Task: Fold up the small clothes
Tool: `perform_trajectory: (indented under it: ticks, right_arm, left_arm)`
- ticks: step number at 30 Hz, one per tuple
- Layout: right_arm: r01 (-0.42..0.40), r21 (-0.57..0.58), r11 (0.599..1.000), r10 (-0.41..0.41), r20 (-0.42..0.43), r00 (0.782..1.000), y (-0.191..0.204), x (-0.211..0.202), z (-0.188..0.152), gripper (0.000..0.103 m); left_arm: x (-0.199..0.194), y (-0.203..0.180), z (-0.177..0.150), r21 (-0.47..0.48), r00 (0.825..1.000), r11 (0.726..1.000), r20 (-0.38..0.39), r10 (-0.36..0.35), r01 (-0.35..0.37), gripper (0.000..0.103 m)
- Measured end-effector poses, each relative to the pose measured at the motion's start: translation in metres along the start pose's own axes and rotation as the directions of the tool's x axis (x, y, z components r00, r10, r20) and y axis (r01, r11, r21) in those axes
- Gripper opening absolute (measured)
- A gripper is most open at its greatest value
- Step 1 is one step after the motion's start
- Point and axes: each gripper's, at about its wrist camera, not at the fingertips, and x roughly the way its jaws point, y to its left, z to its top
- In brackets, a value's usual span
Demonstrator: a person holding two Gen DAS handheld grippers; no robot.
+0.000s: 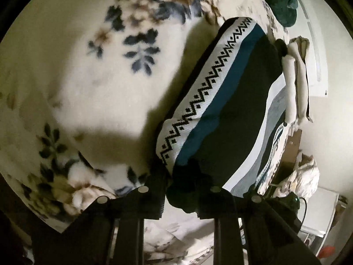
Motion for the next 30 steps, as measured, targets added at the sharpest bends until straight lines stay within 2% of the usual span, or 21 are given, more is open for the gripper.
perform_trajectory:
  ticks: [1, 2, 3, 4, 6, 7, 9, 10, 11, 14, 17, 20, 21, 22, 24, 27, 30]
  right_arm:
    - [0.021, -0.035, 0.999, -0.021, -0.012, 1.000, 0.004, 0.004, 0.002, 0.023]
    - [0.065, -0.087, 0.994, -0.067, -0.024, 0.997, 0.011, 0.007, 0.003, 0.032]
    - [0.102, -0.120, 0.987, -0.105, -0.018, 0.994, 0.014, 0.006, 0.003, 0.037]
    - [0.140, -0.155, 0.978, -0.141, 0.003, 0.990, 0.020, 0.003, 0.003, 0.047]
    - [0.193, -0.194, 0.962, -0.190, 0.039, 0.981, 0.027, -0.006, 0.003, 0.055]
    - [0.211, -0.214, 0.954, -0.203, 0.061, 0.977, 0.033, -0.012, 0.003, 0.056]
    - [0.214, -0.247, 0.945, -0.193, 0.109, 0.975, 0.047, -0.025, 0.006, 0.058]
    - [0.210, -0.267, 0.941, -0.182, 0.128, 0.975, 0.056, -0.033, 0.009, 0.063]
    - [0.196, -0.288, 0.937, -0.160, 0.142, 0.977, 0.066, -0.037, 0.013, 0.065]
    - [0.139, -0.370, 0.919, -0.078, 0.174, 0.982, 0.106, -0.042, 0.033, 0.065]
    - [0.093, -0.461, 0.882, -0.010, 0.180, 0.984, 0.155, -0.030, 0.054, 0.065]
    - [0.025, -0.547, 0.837, 0.010, 0.060, 0.998, 0.200, 0.004, 0.077, 0.065]
    - [0.025, -0.573, 0.819, -0.009, 0.030, 0.999, 0.211, 0.018, 0.080, 0.065]
    - [0.051, -0.590, 0.806, -0.038, 0.035, 0.999, 0.218, 0.029, 0.084, 0.065]
    - [0.152, -0.608, 0.779, -0.115, 0.100, 0.988, 0.226, 0.048, 0.090, 0.065]
    - [0.178, -0.580, 0.795, -0.129, 0.125, 0.984, 0.223, 0.056, 0.102, 0.063]
    - [0.200, -0.548, 0.812, -0.128, 0.167, 0.978, 0.217, 0.040, 0.101, 0.063]
  left_arm:
    - [-0.001, -0.002, 0.003, 0.013, 1.000, 1.000, -0.013, 0.005, -0.004, 0.020]
    - [-0.003, -0.002, 0.003, 0.019, 1.000, 1.000, -0.023, 0.012, -0.012, 0.023]
    - [-0.007, -0.001, 0.004, 0.023, 0.999, 1.000, -0.034, 0.017, -0.017, 0.023]
    - [-0.011, -0.003, 0.005, 0.032, 0.999, 0.999, -0.040, 0.026, -0.025, 0.026]
    - [-0.020, -0.007, 0.005, 0.054, 0.999, 0.998, -0.023, 0.045, -0.044, 0.028]
    - [-0.027, -0.011, 0.008, 0.078, 0.998, 0.995, -0.004, 0.059, -0.058, 0.032]
    - [-0.036, -0.018, 0.015, 0.111, 0.997, 0.991, 0.033, 0.067, -0.070, 0.046]
    - [-0.039, -0.024, 0.022, 0.134, 0.996, 0.989, 0.062, 0.059, -0.067, 0.054]
    - [-0.040, -0.031, 0.030, 0.159, 0.994, 0.985, 0.093, 0.057, -0.071, 0.058]
    - [-0.034, -0.054, 0.063, 0.229, 0.985, 0.970, 0.169, 0.039, -0.077, 0.058]
    - [-0.012, -0.082, 0.101, 0.321, 0.972, 0.938, 0.225, 0.062, -0.134, 0.058]
    - [0.016, -0.093, 0.136, 0.353, 0.959, 0.909, 0.249, 0.139, -0.224, 0.058]
    - [0.023, -0.093, 0.147, 0.348, 0.955, 0.905, 0.248, 0.163, -0.244, 0.058]
    - [0.031, -0.092, 0.157, 0.342, 0.956, 0.906, 0.238, 0.174, -0.250, 0.058]
    - [0.039, -0.089, 0.171, 0.324, 0.955, 0.909, 0.228, 0.192, -0.260, 0.058]
    - [0.033, -0.084, 0.178, 0.305, 0.963, 0.925, 0.214, 0.165, -0.226, 0.058]
    - [0.008, -0.077, 0.167, 0.288, 0.964, 0.938, 0.235, 0.128, -0.195, 0.058]
